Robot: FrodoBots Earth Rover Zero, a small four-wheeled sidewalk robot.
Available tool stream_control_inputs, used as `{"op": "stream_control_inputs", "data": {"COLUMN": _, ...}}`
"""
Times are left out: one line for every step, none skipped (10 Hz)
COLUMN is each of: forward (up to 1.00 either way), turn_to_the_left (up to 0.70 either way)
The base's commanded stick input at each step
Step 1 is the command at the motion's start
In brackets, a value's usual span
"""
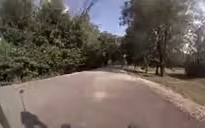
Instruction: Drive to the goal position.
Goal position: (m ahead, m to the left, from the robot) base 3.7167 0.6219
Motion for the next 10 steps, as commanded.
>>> {"op": "stream_control_inputs", "data": {"forward": 0.7, "turn_to_the_left": 0.0}}
{"op": "stream_control_inputs", "data": {"forward": 0.7, "turn_to_the_left": 0.0}}
{"op": "stream_control_inputs", "data": {"forward": 0.7, "turn_to_the_left": 0.0}}
{"op": "stream_control_inputs", "data": {"forward": 0.7, "turn_to_the_left": 0.0}}
{"op": "stream_control_inputs", "data": {"forward": 0.7, "turn_to_the_left": 0.0}}
{"op": "stream_control_inputs", "data": {"forward": 0.7, "turn_to_the_left": 0.0}}
{"op": "stream_control_inputs", "data": {"forward": 0.7, "turn_to_the_left": 0.0}}
{"op": "stream_control_inputs", "data": {"forward": 0.7, "turn_to_the_left": 0.0}}
{"op": "stream_control_inputs", "data": {"forward": 0.7, "turn_to_the_left": 0.0}}
{"op": "stream_control_inputs", "data": {"forward": 0.7, "turn_to_the_left": 0.0}}
